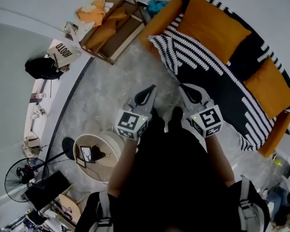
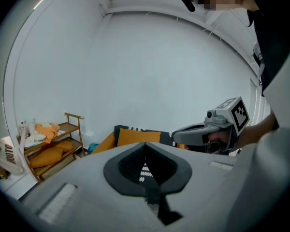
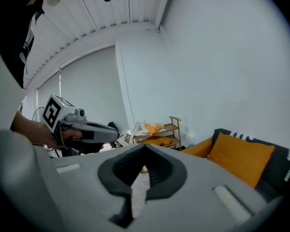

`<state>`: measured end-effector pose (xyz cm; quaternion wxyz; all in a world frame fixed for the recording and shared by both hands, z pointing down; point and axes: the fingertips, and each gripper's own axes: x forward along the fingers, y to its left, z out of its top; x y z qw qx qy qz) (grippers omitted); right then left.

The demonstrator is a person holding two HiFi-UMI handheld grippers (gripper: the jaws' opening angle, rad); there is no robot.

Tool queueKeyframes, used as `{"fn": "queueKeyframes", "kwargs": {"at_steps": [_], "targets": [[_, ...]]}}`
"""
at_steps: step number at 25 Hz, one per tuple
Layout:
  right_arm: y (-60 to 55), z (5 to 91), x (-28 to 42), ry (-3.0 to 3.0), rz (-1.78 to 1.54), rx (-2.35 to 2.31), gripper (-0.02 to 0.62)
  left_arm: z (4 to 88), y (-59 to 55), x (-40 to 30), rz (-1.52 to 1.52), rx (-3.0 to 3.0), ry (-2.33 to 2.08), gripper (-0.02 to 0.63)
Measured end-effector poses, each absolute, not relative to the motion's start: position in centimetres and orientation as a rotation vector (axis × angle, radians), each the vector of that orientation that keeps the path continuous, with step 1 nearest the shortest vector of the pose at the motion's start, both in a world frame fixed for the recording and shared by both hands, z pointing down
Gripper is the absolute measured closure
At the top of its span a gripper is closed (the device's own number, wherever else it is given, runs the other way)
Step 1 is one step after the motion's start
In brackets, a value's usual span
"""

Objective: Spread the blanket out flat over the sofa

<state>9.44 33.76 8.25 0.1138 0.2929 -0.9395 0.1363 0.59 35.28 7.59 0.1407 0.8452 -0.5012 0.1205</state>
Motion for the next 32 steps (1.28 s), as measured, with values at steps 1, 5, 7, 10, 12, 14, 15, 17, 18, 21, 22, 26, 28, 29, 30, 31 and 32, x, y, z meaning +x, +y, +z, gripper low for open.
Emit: {"fn": "queueKeyframes", "kwargs": {"at_steps": [1, 5, 7, 10, 12, 14, 15, 17, 18, 21, 22, 26, 28, 29, 30, 31, 32], "targets": [[33.5, 8.5, 9.2, -2.752, 0.407, 0.849, 0.592, 7.8, 35.0, 0.3, 0.351, 2.427, -1.454, 0.595], [32.2, 9.2, 8.3, -2.708, 0.428, 0.848, 0.592, 9.3, 34.0, -1.0, 0.389, 2.389, -1.448, 0.595], [31.4, 9.4, 7.9, -2.692, 0.433, 0.864, 0.592, 9.9, 33.1, -1.5, 0.391, 2.385, -1.431, 0.595], [29.8, 9.6, 7.2, -2.674, 0.424, 0.890, 0.592, 10.2, 31.0, -2.3, 0.365, 2.405, -1.416, 0.595], [28.8, 9.6, 6.6, -2.650, 0.423, 0.904, 0.592, 10.2, 29.5, -3.0, 0.343, 2.415, -1.397, 0.595], [27.4, 9.1, 5.6, -2.651, 0.410, 0.925, 0.592, 10.1, 27.8, -3.9, 0.314, 2.418, -1.368, 0.595], [26.6, 8.9, 5.0, -2.651, 0.403, 0.934, 0.592, 10.0, 26.9, -4.4, 0.304, 2.425, -1.355, 0.595], [25.1, 8.5, 3.8, -2.644, 0.393, 0.947, 0.592, 10.1, 25.0, -5.5, 0.299, 2.452, -1.330, 0.595], [24.5, 8.4, 3.1, -2.640, 0.389, 0.952, 0.592, 10.2, 24.2, -6.0, 0.302, 2.469, -1.315, 0.595], [22.4, 8.0, 1.3, -2.637, 0.377, 0.980, 0.592, 10.4, 21.7, -7.4, 0.319, 2.513, -1.262, 0.595], [21.8, 7.9, 0.7, -2.638, 0.368, 0.997, 0.592, 10.6, 21.0, -7.9, 0.330, 2.526, -1.239, 0.595], [19.3, 8.0, -1.1, -2.609, 0.359, 1.063, 0.592, 11.4, 18.8, -9.3, 0.412, 2.603, -1.146, 0.595], [18.1, 8.5, -1.5, -2.585, 0.372, 1.102, 0.592, 12.0, 17.7, -9.8, 0.431, 2.625, -1.104, 0.595], [17.6, 8.7, -1.6, -2.572, 0.377, 1.122, 0.592, 12.2, 17.2, -10.1, 0.434, 2.631, -1.084, 0.595], [17.1, 8.9, -1.6, -2.561, 0.380, 1.144, 0.592, 12.5, 16.7, -10.3, 0.436, 2.637, -1.066, 0.595], [16.5, 9.0, -1.7, -2.551, 0.383, 1.168, 0.592, 12.8, 16.2, -10.5, 0.441, 2.643, -1.048, 0.595], [16.1, 9.1, -1.7, -2.544, 0.385, 1.193, 0.592, 13.1, 15.8, -10.8, 0.447, 2.649, -1.030, 0.595]]}}
